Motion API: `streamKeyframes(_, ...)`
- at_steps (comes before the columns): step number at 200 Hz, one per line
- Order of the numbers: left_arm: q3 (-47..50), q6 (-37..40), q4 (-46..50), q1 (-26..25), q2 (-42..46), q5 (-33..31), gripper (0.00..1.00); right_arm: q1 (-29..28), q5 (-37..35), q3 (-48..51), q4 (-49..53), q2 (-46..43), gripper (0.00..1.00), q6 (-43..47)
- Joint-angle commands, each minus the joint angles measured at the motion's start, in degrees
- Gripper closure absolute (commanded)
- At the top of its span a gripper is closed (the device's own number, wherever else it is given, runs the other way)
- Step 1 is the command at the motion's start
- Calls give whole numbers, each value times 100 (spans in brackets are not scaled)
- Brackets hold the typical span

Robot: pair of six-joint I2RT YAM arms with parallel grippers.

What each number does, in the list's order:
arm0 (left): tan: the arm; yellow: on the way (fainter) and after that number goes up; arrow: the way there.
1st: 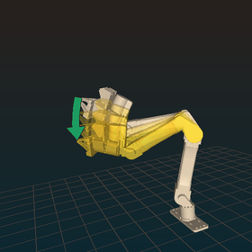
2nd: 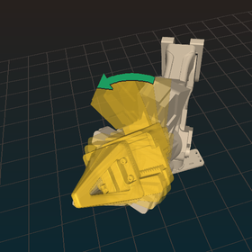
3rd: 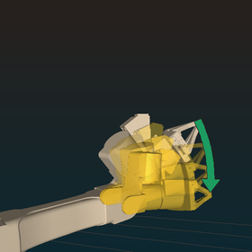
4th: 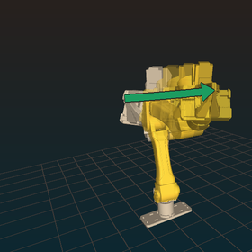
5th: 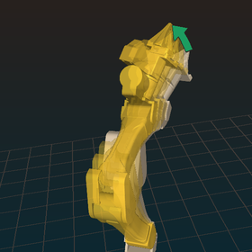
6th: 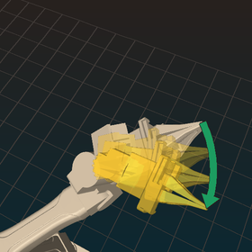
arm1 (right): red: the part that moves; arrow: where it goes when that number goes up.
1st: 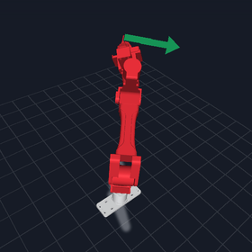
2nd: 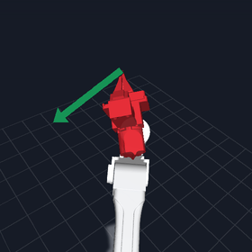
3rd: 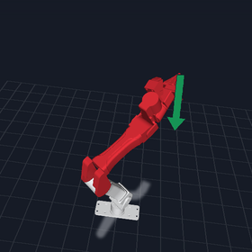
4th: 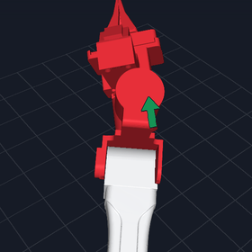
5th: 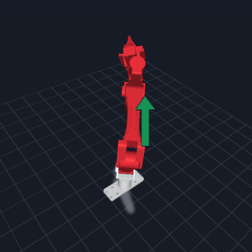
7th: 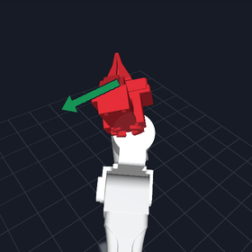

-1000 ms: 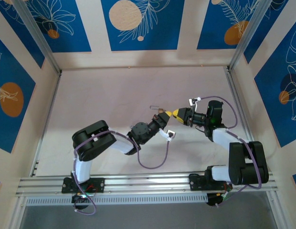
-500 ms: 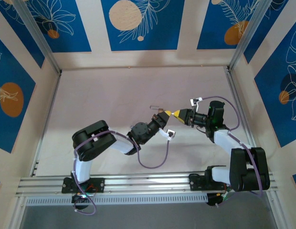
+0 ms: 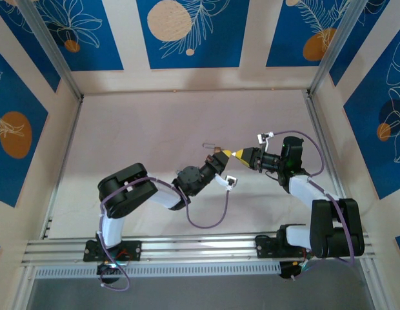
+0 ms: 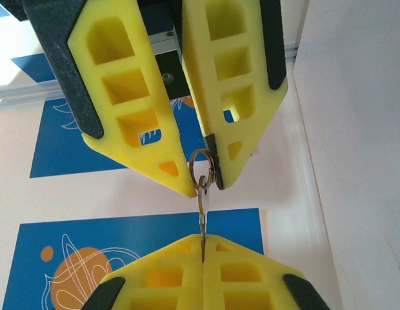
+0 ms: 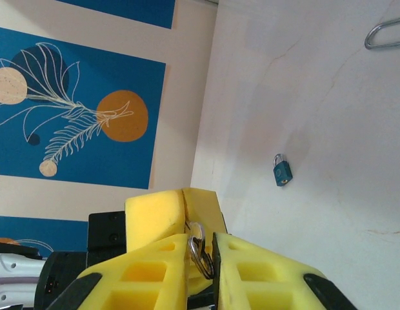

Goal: Unlock with the key

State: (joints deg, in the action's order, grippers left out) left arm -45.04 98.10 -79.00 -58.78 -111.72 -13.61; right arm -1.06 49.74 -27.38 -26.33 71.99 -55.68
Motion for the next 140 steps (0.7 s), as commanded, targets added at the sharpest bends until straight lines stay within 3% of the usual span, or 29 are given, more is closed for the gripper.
streamKeyframes(1,35,72,-162,-102,-104,16,100,-8,-1,-152,-81,49,80,-24)
streamKeyframes(94,30,77,-161,-127,-138,30,100,-86,-12,-218,-116,133,83,-43)
streamKeyframes(140,61,77,-168,-141,-131,18,100,-81,-34,-216,-22,105,94,26)
